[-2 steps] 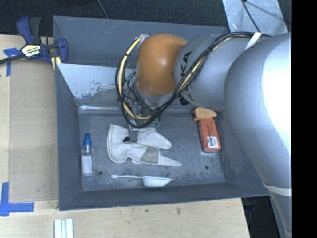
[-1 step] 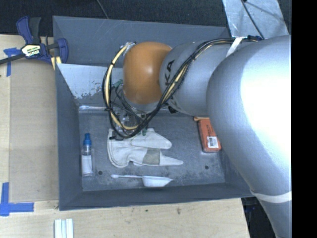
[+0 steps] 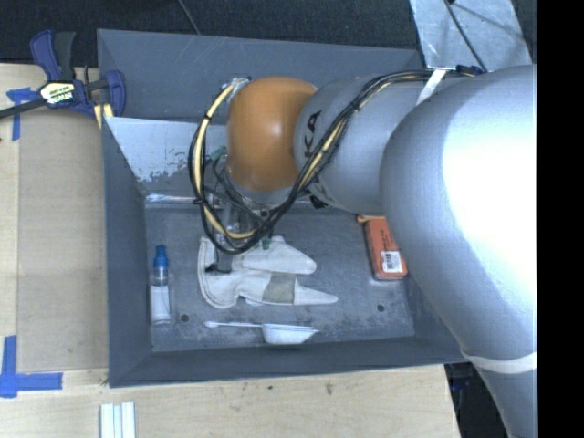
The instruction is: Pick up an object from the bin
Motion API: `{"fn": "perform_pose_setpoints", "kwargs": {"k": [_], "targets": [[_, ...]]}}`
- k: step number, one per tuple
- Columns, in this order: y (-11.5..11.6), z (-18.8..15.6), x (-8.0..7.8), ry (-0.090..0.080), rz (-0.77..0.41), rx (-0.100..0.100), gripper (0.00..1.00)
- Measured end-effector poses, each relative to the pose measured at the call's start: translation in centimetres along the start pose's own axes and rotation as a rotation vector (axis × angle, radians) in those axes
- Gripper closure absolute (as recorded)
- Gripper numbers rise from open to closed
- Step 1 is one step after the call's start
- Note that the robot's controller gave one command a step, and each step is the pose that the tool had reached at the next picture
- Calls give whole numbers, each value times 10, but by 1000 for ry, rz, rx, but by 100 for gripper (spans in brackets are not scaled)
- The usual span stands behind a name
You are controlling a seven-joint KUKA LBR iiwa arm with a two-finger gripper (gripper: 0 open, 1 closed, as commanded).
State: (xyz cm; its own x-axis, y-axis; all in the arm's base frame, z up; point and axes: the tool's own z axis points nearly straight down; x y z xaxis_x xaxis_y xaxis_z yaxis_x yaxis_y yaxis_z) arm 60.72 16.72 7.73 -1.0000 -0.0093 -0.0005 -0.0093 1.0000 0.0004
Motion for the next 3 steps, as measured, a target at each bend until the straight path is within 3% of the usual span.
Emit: {"fn": "perform_pose_setpoints", "kwargs": {"k": [1, 2, 3], "targets": [[0, 0, 0, 0, 2, 0, 100], [0, 0, 0, 0, 2, 0, 100], [-8, -93, 7, 1, -29, 1, 0]]}}
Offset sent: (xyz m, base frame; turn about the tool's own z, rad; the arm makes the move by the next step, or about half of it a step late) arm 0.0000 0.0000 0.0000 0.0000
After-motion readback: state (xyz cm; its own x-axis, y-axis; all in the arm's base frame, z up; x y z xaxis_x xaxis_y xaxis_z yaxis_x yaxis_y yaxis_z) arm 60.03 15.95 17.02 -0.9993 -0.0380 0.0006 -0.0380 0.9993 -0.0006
